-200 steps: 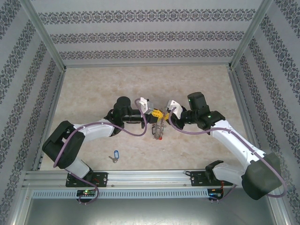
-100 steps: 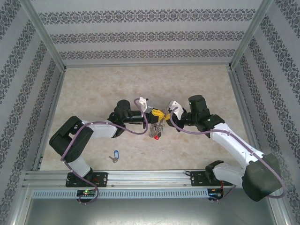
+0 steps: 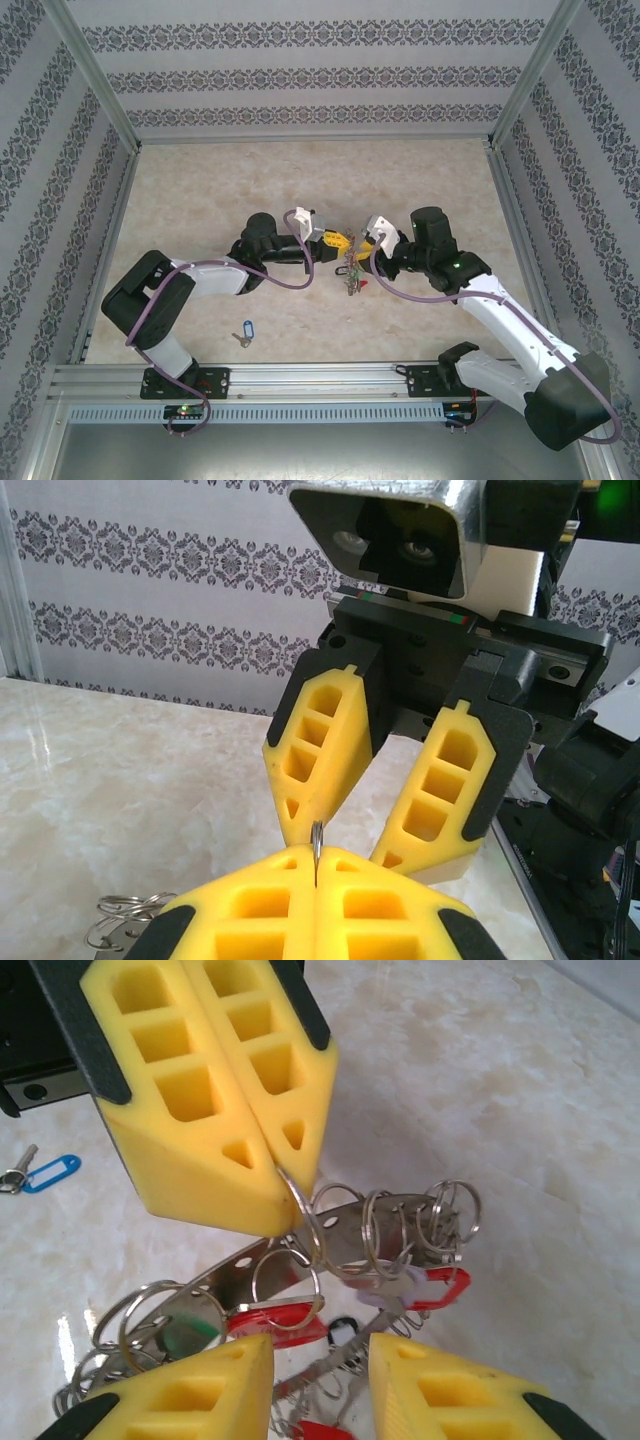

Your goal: Put the keys on the keyring

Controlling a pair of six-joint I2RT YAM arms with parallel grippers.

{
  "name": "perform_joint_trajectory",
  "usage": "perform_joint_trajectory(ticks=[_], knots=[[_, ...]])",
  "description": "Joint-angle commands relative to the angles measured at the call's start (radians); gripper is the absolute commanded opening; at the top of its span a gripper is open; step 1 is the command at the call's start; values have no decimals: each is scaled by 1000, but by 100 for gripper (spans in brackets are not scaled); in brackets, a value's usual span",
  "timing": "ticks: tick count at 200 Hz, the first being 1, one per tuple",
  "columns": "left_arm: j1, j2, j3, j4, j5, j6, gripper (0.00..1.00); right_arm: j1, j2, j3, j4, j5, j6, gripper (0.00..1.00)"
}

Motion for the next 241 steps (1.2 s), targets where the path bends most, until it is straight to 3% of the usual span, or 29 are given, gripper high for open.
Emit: perform_joint_trajectory(ticks=[1,28,72,145,182,196,216,241], knots=[[-13,-49,10,-3,9,48,0,3,-17,50,-4,7,-41,31],[-12,-60,13,-28,11,62,0,4,-22,69,35,16,-41,31],[-13,-59,13,-24,8,55,0,9,14,116,1,-100,-89,27],[-14,-60,19,-27,17,50,0,14,91,140,-35,-128,-134,24],[-12,-63,20,-30,14,53,0,13,104,147,-49,-120,-148,12],[-12,-65,20,-44,12,62,0,13,102,154,-66,-119,-158,0],[-13,-86,35,-156,23,141,0,15,98,170,-98,-113,-169,0],[-14,-144,104,-546,19,402,11,26,107,226,-203,-97,-216,0]])
